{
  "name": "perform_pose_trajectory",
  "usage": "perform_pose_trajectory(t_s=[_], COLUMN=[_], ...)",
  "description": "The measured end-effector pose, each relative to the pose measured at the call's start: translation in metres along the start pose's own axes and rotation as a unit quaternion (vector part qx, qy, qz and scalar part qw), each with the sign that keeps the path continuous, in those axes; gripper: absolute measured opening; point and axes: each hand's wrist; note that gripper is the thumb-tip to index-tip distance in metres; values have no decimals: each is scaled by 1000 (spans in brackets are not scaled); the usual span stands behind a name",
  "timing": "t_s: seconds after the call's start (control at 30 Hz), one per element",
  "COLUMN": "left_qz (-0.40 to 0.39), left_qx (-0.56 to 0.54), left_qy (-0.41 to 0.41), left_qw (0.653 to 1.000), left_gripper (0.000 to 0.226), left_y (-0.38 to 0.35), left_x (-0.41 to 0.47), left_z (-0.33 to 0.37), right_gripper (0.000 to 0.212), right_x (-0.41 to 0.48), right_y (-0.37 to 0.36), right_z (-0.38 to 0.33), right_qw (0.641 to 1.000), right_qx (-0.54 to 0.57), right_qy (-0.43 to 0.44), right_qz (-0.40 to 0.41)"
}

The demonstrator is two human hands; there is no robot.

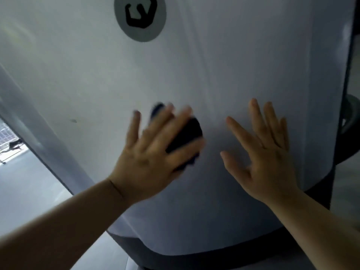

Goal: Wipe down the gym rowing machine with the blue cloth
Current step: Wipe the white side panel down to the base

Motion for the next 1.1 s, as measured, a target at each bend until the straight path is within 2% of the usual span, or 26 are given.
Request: perform_pose_trajectory(t_s=[0.07,0.1,0.13,0.2,0.27,0.3,0.33,0.37,0.43,0.5,0.53,0.6,0.73,0.8,0.9,0.97,1.1], left_qz=[1,-5,-15,-60,-109,-109,-95,-74,-24,6,5,-25,-110,-131,-140,-141,-105], left_qx=[-40,-54,-57,-43,-23,-17,-18,-22,-35,-67,-86,-118,-167,-149,-148,-183,-226], left_qy=[75,69,36,-94,-255,-303,-312,-279,-112,61,98,55,-144,-178,-203,-187,-119], left_qw=[996,996,998,993,961,947,945,957,993,996,991,991,969,964,958,955,961], left_gripper=[40,39,36,29,33,33,32,33,38,50,54,58,69,65,60,58,55], left_y=[1,0,-1,-5,-7,-7,-7,-6,0,4,5,5,3,1,-1,1,13], left_x=[15,15,10,-9,-17,-13,-4,7,34,52,57,60,64,72,77,78,86], left_z=[-5,0,8,29,35,30,23,15,-1,-10,-9,4,33,41,46,38,4], right_gripper=[68,71,73,75,76,76,75,73,69,66,66,67,75,81,85,80,34], right_x=[0,0,0,3,4,3,1,-2,-10,-17,-19,-26,-51,-59,-56,-49,-30], right_y=[0,-1,-2,-4,-5,-4,-3,-1,4,9,11,15,4,-6,-15,-17,-12], right_z=[0,-1,-2,-7,-10,-10,-9,-7,-2,1,1,-6,-35,-47,-60,-66,-64], right_qw=[999,999,998,996,993,991,990,988,983,982,981,981,977,967,947,944,939], right_qx=[10,16,23,40,52,54,58,63,65,54,52,58,142,185,224,220,228], right_qy=[-29,-43,-55,-77,-101,-114,-127,-140,-168,-180,-183,-186,-146,-161,-204,-210,-173], right_qz=[-8,-11,-9,9,31,35,36,35,29,25,25,29,58,71,104,125,191])
Point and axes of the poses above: each hand's wrist, its own x-axis towards the middle knuckle, its own y-axis out of the back of the hand, z = x × y, and after that the axes turned 11 degrees about x, right-handed
